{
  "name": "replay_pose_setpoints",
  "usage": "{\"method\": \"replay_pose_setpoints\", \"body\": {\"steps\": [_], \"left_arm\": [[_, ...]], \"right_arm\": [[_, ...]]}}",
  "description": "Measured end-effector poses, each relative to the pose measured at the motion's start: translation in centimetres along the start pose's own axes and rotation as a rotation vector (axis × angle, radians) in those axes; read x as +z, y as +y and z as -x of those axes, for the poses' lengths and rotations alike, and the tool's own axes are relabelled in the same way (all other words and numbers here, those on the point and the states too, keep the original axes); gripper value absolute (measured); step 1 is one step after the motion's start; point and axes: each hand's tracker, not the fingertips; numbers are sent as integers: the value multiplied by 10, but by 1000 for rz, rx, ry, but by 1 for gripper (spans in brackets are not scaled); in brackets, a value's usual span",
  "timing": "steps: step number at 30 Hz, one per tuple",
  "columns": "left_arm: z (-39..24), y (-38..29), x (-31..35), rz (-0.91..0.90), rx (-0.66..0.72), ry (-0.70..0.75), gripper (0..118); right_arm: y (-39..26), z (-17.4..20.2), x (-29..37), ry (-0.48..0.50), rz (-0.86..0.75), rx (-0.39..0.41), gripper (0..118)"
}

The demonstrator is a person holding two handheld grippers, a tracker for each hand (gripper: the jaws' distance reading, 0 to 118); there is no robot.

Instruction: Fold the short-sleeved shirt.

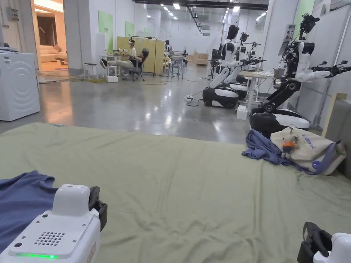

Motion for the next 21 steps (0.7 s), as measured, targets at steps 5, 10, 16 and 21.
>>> {"method": "replay_pose_setpoints", "body": {"steps": [5, 10, 16, 21], "left_arm": [[2, 0, 1, 1, 1, 1, 0], [3, 0, 2, 0, 3, 3, 0], [3, 0, 3, -1, -4, 7, 0], [1, 1, 4, -6, -12, 4, 0]], "right_arm": [[0, 1, 0, 5, -1, 2, 2], [-1, 2, 2, 7, -2, 2, 2], [-2, 1, 2, 9, -5, -1, 2], [-5, -3, 0, 9, -8, -4, 2]]}}
